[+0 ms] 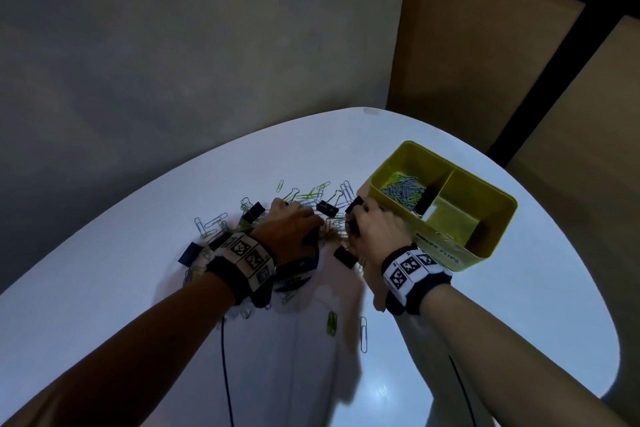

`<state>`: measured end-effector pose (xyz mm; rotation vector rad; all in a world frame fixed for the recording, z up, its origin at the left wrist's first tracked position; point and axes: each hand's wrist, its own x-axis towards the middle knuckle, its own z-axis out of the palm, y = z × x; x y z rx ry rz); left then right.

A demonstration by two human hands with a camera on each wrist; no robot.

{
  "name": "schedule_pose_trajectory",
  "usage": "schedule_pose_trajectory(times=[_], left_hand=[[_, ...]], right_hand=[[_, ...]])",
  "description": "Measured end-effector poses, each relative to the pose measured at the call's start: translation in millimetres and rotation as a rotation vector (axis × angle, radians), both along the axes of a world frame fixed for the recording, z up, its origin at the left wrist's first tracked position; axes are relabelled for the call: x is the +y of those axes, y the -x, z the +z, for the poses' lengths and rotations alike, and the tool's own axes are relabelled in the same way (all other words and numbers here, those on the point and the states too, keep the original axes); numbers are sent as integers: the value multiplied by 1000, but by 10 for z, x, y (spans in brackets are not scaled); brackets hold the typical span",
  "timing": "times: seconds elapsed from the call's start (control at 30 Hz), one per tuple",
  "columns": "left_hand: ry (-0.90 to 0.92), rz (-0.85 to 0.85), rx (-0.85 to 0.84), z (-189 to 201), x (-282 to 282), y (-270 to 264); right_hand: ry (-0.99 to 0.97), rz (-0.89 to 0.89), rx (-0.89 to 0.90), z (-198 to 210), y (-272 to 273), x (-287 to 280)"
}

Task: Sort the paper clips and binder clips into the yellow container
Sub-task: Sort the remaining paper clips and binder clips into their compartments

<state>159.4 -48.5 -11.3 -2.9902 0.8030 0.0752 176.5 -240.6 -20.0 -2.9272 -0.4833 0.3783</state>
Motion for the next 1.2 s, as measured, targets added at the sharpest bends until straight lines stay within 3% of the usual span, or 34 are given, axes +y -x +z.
schedule_pose_trajectory(times=[0.2, 0.43, 0.6, 0.73, 0.83, 0.93, 1.03, 1.2], left_hand=[[128, -143, 168, -112, 210, 233], [78, -258, 69, -187, 355, 462], [-9, -212, 145, -221, 510, 442], [156, -121, 200, 68, 321, 248], [206, 39, 219, 139, 102, -95], [111, 170, 296, 2, -77, -467], [65, 178, 327, -72, -272, -664], [14, 212, 367, -169, -383, -811]], right_hand=[[-191, 66, -22, 22, 133, -83], [-480, 75, -1, 91, 283, -154], [-419, 64, 135, -55, 310, -93], [-425, 50, 206, -235, 406, 47], [-441, 30, 219, -249, 453, 170], [-452, 102, 187, -246, 483, 230], [-515, 55, 152, -237, 382, 176], [-216, 5, -30, -79, -29, 41]])
